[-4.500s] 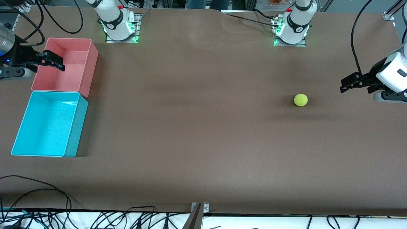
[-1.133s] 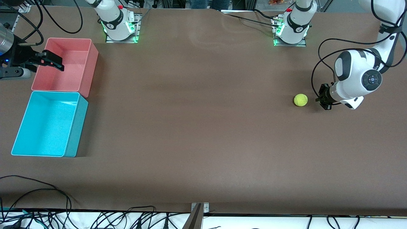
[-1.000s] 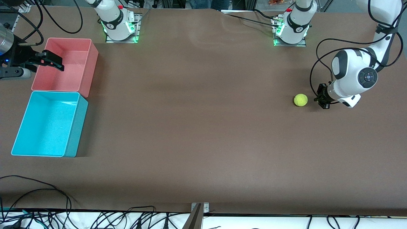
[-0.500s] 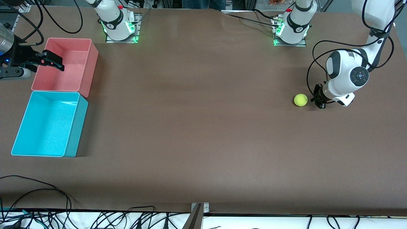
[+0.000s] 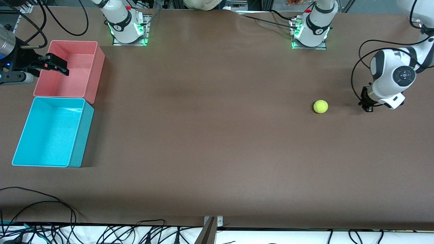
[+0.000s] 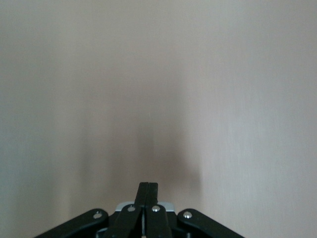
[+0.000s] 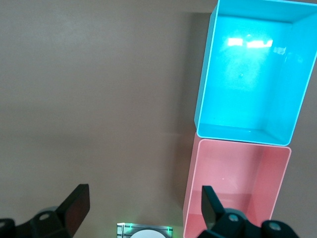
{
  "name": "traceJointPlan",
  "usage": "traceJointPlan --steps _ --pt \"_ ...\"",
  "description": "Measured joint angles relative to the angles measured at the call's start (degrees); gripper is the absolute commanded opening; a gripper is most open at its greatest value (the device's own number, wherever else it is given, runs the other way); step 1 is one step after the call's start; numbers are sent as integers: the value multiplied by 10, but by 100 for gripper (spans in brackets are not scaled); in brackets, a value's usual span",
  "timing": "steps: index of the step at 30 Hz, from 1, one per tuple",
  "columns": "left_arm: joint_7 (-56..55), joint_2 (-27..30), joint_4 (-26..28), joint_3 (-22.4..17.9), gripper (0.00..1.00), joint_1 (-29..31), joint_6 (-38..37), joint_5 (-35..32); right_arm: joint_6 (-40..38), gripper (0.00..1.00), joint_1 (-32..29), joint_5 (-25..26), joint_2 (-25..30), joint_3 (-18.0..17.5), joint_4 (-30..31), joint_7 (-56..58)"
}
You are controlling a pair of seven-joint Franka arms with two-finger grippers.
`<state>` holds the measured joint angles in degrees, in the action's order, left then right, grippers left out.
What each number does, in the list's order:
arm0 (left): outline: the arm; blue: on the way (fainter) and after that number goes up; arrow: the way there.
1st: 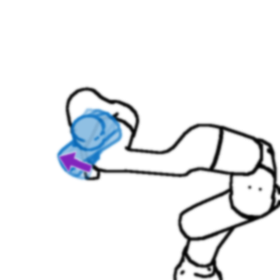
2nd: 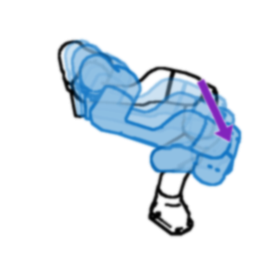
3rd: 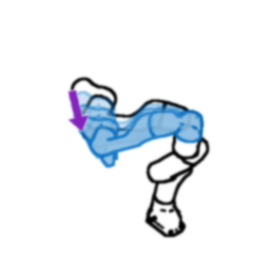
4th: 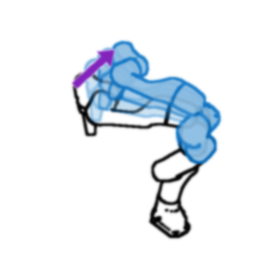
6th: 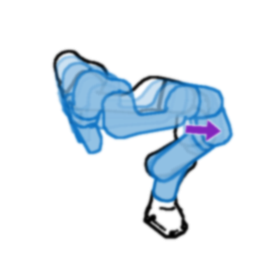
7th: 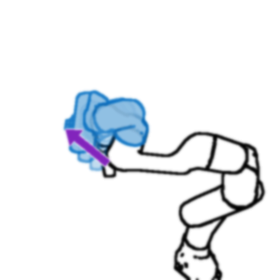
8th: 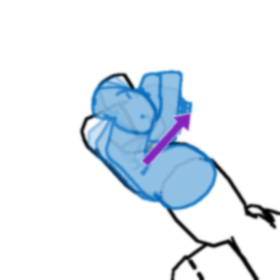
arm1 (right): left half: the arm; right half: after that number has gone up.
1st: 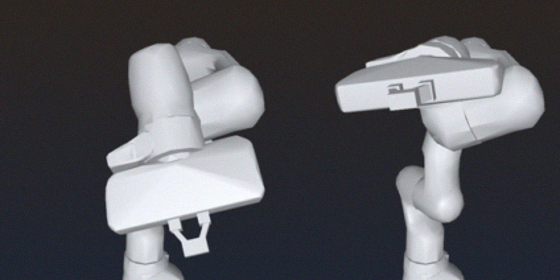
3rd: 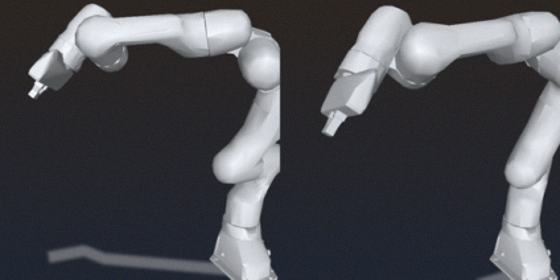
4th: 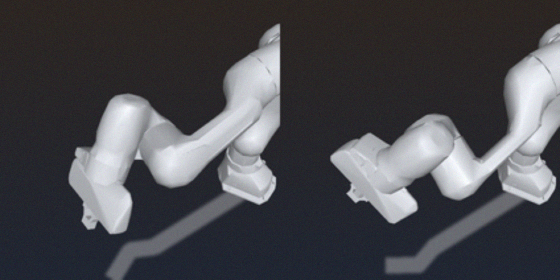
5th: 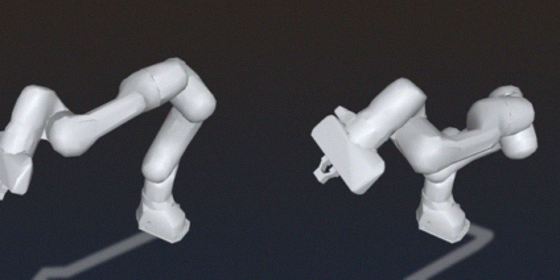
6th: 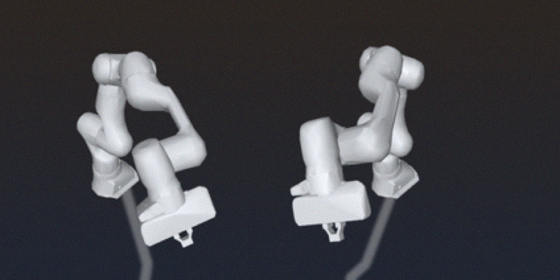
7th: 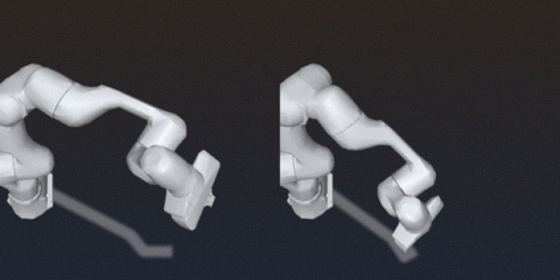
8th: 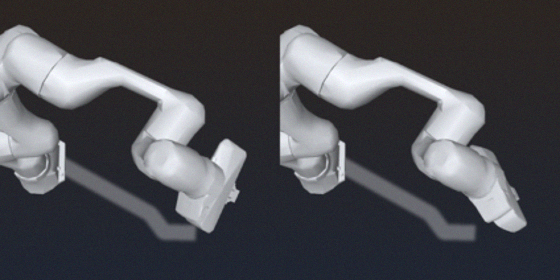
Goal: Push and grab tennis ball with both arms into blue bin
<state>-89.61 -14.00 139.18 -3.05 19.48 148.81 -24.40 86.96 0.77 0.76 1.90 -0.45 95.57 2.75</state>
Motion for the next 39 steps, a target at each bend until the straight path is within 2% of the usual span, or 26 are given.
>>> traceJointPlan --steps 4,7,13,19,22,25,32,39 --pt "0 -1 0 2 0 18 8 -10 -1 100 0 0 0 0 0 0" --pt "-29 -2 0 22 0 18 8 -10 -1 100 0 0 0 0 0 0" --pt "-184 -14 11 126 0 15 4 -10 0 100 1 0 0 -9 -1 0" --pt "-365 -21 23 256 0 8 -34 -10 0 100 2 0 0 -14 -1 0" --pt "-413 -20 22 296 0 5 -59 -10 0 100 1 0 0 -14 -1 0" --pt "-426 -19 18 307 0 4 -69 -10 0 100 1 0 0 -14 -1 0" --pt "-401 -16 -5 298 0 25 -87 -14 -1 100 1 0 0 -14 -1 0" --pt "-321 -10 -63 296 0 63 -116 -13 -2 100 1 0 0 -14 -2 0"
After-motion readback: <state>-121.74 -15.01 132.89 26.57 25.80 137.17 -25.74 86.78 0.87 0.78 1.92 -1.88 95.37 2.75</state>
